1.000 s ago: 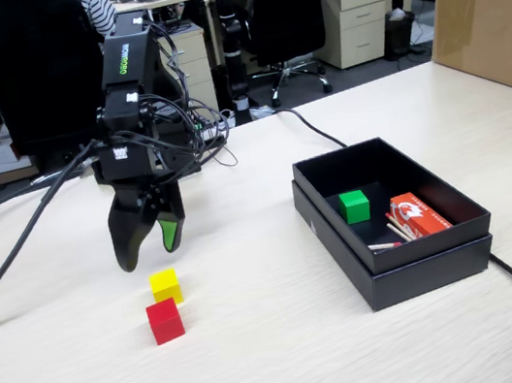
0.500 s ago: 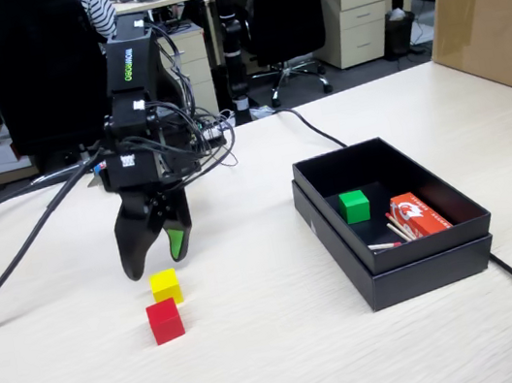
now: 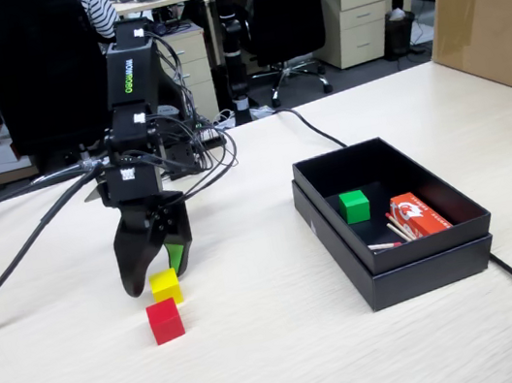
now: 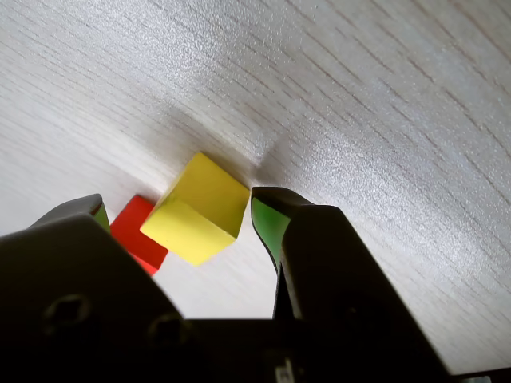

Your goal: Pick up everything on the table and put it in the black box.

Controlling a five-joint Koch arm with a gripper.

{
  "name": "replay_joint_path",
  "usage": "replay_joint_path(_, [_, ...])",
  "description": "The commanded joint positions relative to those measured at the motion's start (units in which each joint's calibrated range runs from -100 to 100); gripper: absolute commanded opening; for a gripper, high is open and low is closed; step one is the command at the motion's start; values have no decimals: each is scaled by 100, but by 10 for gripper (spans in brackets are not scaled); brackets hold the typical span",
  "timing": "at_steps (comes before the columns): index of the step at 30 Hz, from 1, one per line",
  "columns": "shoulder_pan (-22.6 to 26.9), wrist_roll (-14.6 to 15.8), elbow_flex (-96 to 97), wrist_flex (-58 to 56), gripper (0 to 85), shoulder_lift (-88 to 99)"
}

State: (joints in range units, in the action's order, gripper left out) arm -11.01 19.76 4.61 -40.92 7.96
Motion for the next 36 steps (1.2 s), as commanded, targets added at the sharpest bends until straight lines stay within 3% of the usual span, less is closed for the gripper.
replay_joint_path(1, [-49,-68,-180,157,378,82])
replay_joint_path(4, [-49,-127,-198,226,374,24])
replay_joint_path(8, [-63,-137,-162,459,245,-67])
replay_joint_path(18, [-78,-127,-44,485,246,-194])
replay_joint_path(24, [-83,-391,74,451,407,-125])
replay_joint_path(36, [107,-1070,573,451,432,116])
